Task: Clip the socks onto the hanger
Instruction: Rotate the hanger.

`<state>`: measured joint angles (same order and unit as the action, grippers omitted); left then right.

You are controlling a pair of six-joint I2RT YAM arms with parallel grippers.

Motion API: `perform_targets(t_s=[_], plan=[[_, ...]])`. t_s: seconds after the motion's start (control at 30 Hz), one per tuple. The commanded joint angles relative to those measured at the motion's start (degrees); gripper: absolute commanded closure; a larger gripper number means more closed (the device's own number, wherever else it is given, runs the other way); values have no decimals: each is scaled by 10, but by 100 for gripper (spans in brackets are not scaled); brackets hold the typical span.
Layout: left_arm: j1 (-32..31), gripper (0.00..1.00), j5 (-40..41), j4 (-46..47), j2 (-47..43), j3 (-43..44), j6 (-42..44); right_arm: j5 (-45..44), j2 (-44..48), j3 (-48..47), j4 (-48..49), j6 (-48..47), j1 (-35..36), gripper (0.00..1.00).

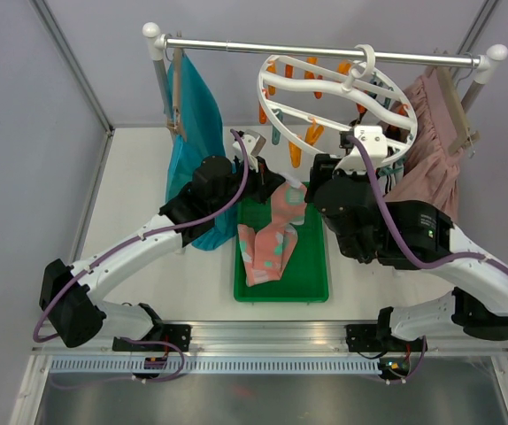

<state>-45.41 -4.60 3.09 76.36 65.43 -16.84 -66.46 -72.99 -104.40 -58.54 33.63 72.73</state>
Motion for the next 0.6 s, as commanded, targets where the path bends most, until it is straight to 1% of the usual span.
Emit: perform_targets(t_s=[0.0,0.33,0.57], plan=[[-1,98,-1,15,2,22,0,-42,-31,-26,-13,0,-2,41],[-1,98,-1,15,6,23,5,-100,-68,-55,-45,10,-1,40],[-1,98,-2,13,7,22,7,-115,-69,-56,-50,14,-2,40]])
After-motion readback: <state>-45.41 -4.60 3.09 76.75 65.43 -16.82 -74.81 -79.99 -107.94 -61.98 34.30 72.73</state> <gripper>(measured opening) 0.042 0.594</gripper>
